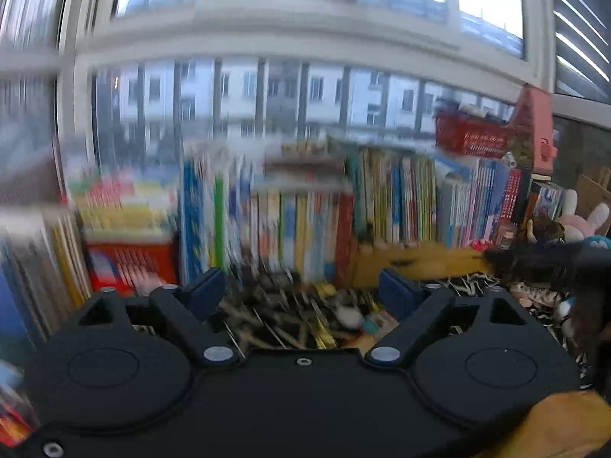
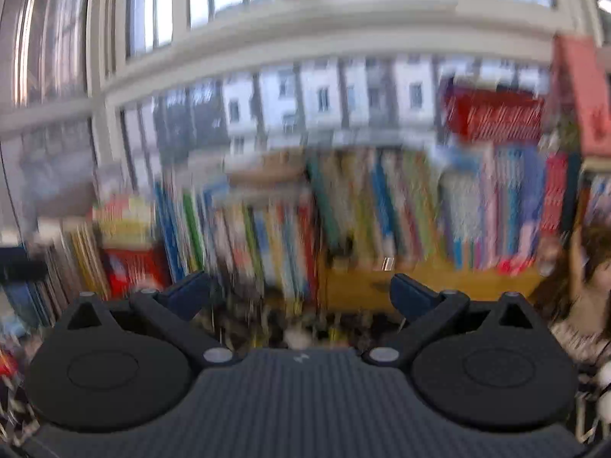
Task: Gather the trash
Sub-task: 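Swing both open tools back toward the bed, then grasp the white paper packet with the left tool while the right tool grasps the gold foil wrapper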
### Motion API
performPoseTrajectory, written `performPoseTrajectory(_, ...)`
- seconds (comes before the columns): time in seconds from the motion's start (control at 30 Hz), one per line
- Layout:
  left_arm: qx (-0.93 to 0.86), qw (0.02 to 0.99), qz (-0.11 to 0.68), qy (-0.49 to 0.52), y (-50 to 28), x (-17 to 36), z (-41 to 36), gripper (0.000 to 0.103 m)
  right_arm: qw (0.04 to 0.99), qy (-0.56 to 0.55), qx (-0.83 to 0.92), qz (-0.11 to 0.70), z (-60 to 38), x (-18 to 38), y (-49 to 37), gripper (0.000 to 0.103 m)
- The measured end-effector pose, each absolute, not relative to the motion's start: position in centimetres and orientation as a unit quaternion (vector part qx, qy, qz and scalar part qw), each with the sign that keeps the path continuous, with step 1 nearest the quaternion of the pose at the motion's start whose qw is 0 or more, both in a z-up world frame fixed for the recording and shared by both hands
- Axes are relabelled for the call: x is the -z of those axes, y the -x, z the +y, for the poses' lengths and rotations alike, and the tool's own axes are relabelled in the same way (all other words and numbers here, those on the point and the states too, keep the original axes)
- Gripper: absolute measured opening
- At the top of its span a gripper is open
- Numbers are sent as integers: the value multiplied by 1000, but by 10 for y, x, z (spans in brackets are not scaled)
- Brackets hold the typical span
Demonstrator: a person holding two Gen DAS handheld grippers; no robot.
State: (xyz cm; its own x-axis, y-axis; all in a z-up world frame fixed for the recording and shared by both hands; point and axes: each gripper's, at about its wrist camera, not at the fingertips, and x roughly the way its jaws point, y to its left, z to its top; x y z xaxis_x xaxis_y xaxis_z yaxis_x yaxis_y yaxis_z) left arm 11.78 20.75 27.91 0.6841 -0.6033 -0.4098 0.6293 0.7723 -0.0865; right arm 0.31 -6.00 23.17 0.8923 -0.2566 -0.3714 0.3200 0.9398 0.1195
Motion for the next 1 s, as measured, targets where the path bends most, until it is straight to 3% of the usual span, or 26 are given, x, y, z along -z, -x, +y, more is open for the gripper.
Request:
performPoseTrajectory(0.2,307,911,273,-43,-162,-185,182,92,951,-118,94,268,-49,-126,-62,103)
performPoseTrajectory(0.3,265,917,278,-103,-174,-148,161,92,947,-97,83,295,-37,-87,-93,103)
performPoseTrajectory(0.6,302,897,303,-112,-206,-107,125,92,951,-70,31,299,-42,-37,-131,100)
performPoseTrajectory(0.93,285,894,320,-129,-239,-70,107,89,947,-30,30,320,-36,-24,-139,61)
performPoseTrajectory(1.0,262,901,316,-142,-244,-60,103,83,948,-32,39,313,-33,-29,-132,50)
